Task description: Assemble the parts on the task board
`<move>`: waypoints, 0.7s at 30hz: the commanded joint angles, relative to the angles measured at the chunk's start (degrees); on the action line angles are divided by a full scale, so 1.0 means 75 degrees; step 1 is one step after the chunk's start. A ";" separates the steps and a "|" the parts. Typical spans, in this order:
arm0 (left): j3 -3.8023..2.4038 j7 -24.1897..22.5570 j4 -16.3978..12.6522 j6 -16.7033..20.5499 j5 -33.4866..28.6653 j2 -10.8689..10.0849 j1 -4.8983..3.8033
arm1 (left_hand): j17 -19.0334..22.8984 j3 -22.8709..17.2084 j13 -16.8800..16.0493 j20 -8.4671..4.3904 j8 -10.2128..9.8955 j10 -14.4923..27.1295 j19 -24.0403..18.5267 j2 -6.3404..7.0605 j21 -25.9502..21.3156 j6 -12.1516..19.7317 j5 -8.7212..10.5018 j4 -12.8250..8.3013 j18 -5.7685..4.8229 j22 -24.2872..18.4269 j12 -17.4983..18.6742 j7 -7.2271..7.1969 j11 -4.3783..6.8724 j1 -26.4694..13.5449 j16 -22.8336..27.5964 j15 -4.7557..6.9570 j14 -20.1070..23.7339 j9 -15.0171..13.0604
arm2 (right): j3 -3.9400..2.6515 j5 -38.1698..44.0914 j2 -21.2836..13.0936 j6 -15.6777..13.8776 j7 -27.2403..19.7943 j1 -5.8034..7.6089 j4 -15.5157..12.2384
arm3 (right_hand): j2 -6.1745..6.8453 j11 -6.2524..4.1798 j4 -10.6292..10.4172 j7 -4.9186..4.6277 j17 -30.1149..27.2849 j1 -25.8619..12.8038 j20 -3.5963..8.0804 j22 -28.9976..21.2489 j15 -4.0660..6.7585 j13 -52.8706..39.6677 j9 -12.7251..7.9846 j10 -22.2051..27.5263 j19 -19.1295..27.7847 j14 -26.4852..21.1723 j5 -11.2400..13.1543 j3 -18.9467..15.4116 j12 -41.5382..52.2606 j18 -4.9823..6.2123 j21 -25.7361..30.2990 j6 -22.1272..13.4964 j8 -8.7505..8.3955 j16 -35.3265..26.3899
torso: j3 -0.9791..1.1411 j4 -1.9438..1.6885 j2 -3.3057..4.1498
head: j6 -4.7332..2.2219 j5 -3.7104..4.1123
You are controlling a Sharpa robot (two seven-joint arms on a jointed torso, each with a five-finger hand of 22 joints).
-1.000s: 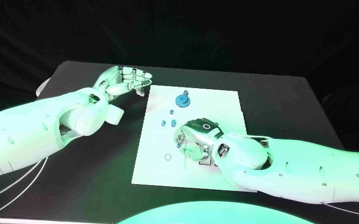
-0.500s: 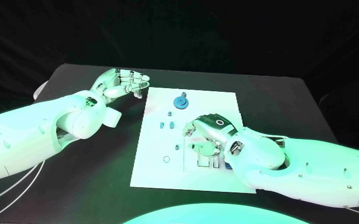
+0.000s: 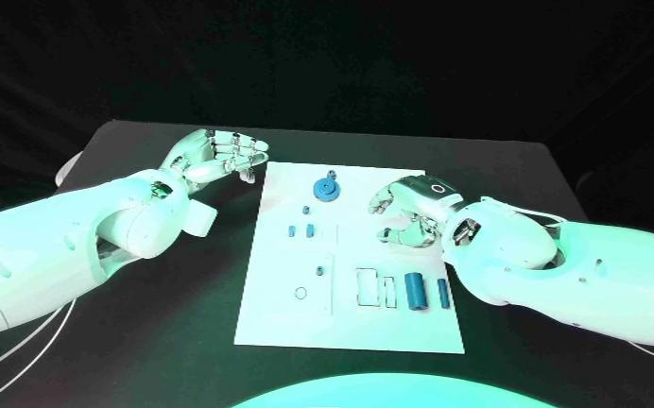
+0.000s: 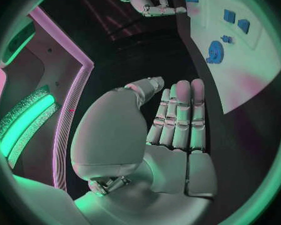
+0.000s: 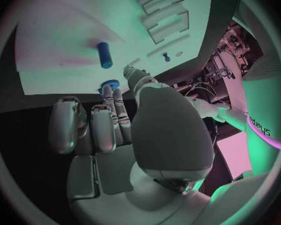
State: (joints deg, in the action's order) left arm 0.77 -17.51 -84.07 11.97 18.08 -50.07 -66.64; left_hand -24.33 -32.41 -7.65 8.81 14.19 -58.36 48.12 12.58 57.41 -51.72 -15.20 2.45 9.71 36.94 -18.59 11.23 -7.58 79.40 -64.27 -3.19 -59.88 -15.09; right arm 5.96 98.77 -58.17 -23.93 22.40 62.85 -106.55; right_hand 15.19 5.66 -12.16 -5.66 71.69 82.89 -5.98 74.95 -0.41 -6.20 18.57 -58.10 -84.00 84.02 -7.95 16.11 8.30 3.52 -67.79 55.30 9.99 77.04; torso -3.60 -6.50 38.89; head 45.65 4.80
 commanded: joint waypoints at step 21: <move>-0.0001 -0.0028 -0.0009 -0.0152 -0.0047 -0.0003 0.0008 | 0.0008 0.0004 -0.0003 -0.0009 0.0034 0.0064 -0.0033 -0.0064 -0.0047 -0.0015 -0.0031 -0.0049 0.0110 -0.0008 -0.0049 0.0012 0.0012 0.0005 0.0037 0.0006 0.0054 0.0009 | 0.0016 -0.0274 0.0066 0.0948 -0.0309 -0.0050 0.0352 | -0.0394 -0.0124 -0.0592 -0.0015 0.0107 0.0680 0.0052 0.1162 0.0064 0.0102 -0.0040 -0.0348 -0.0232 0.0325 0.0010 -0.0348 0.0655 -0.0008 -0.0347 0.0436 -0.0103 0.0193 | 0.0004 -0.0004 0.0007 | 0.0042 0.0004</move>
State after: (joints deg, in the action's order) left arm 0.80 -17.46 -84.05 11.70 18.08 -50.13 -66.62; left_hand -24.34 -32.41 -7.65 8.81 14.19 -58.36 48.12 12.58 57.41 -51.72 -15.20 2.45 9.71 36.95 -18.59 11.24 -7.58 79.40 -64.27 -3.19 -59.88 -15.10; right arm 6.07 96.84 -57.79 -17.75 20.94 62.56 -103.98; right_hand 12.67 4.83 -16.59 -5.85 72.63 87.94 -5.97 74.93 -0.41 -5.48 18.36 -60.25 -84.00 84.02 -7.96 12.95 13.00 3.52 -70.02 58.07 9.18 78.29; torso -3.57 -6.54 38.94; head 45.93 4.80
